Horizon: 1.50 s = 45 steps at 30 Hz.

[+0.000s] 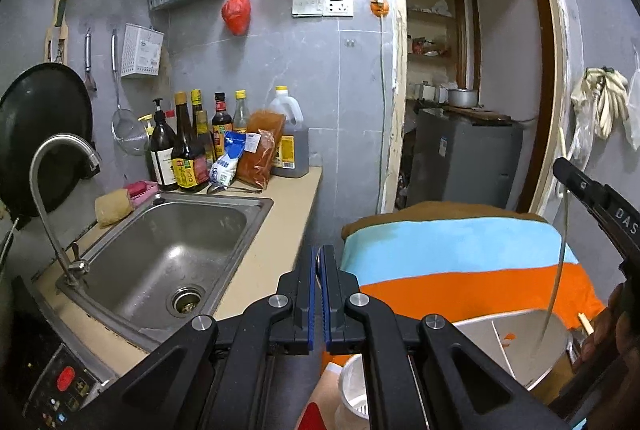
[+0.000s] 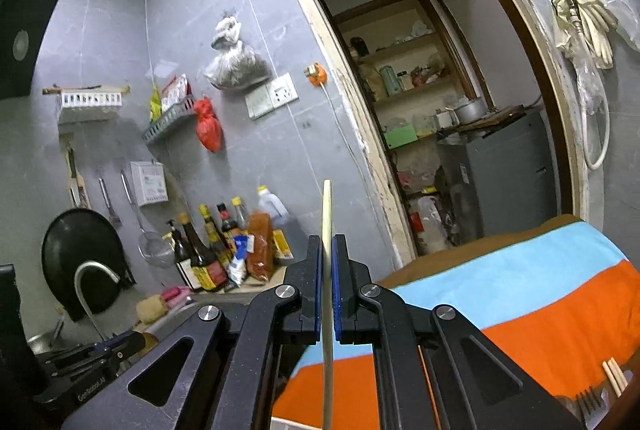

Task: Organize utensils
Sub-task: 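Carry both items to the white basket and release them inside, then move both open tools back down to the remaining utensils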

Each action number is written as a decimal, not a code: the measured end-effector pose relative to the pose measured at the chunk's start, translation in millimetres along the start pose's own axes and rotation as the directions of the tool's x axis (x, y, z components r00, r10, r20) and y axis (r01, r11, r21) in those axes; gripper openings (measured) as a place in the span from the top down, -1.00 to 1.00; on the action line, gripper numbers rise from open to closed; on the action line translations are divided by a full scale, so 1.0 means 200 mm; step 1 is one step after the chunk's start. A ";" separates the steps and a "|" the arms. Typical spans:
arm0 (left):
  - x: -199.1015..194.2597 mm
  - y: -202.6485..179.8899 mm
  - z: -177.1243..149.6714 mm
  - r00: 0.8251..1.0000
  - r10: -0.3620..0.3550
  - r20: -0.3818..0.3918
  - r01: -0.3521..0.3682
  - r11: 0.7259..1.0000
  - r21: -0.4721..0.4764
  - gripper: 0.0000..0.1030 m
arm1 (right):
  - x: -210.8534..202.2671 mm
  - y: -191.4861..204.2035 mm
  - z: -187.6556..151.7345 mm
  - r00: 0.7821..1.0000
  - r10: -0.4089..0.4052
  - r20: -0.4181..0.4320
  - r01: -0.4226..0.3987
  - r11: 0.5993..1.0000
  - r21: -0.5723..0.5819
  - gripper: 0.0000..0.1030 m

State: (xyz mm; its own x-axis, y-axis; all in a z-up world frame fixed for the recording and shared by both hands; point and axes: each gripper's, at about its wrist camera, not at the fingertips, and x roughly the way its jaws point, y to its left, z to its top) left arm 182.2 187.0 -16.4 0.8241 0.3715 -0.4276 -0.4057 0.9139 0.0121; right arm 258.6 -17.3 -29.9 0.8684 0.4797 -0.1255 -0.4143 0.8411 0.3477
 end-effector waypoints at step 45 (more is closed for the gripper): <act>-0.44 -0.55 0.04 0.953 -0.288 0.089 0.295 0.953 -0.075 -0.97 | -0.70 -0.46 0.39 0.977 -0.205 -0.051 0.189 0.956 -0.224 -0.97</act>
State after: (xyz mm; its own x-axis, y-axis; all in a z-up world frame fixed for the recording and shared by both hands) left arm 156.9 55.0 26.3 0.9380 0.1053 -0.3303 -0.1729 0.9679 -0.1825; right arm 197.4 -181.5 27.8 0.9198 0.3094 -0.2415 -0.2934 0.9507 0.1003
